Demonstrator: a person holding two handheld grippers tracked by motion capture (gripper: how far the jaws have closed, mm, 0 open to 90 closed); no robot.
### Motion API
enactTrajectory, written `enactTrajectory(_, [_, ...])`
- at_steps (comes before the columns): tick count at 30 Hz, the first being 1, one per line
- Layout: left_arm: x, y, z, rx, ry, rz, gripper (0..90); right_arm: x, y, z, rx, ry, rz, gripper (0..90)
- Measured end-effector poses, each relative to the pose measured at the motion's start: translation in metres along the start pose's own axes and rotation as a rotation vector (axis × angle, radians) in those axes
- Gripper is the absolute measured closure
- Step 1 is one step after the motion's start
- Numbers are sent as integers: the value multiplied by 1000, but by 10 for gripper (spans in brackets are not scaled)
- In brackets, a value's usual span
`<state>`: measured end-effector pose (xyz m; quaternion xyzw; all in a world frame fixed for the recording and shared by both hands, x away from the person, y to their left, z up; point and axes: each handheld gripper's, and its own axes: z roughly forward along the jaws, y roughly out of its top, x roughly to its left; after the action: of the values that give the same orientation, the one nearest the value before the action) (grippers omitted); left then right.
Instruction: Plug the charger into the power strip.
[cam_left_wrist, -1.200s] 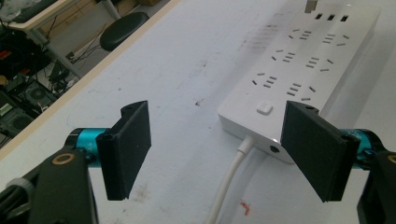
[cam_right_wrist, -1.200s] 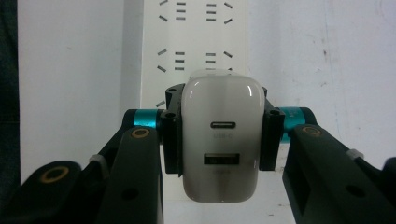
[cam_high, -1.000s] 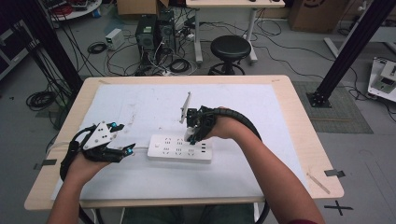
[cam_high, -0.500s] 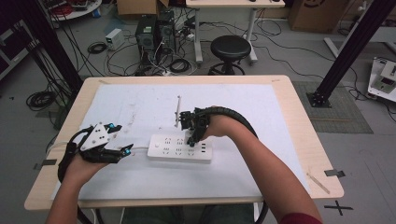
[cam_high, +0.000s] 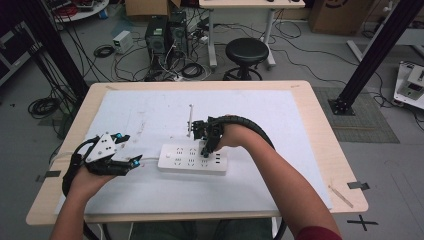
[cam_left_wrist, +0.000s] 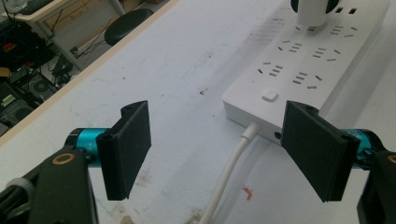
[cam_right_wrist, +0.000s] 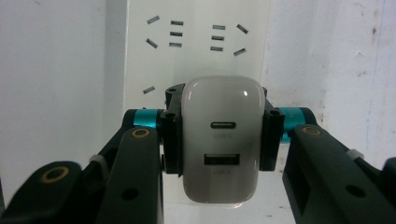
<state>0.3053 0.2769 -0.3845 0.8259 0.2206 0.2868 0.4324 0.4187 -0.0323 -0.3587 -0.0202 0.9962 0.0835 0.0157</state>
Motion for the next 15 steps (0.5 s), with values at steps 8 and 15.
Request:
enactTrajectory(8, [-1, 3, 4, -4, -1, 8, 244, -1, 9, 11, 54, 8, 18, 636])
enactTrajectory(15, [-1, 4, 3, -3, -2, 10, 245, 3, 7, 15, 44, -11, 32, 635])
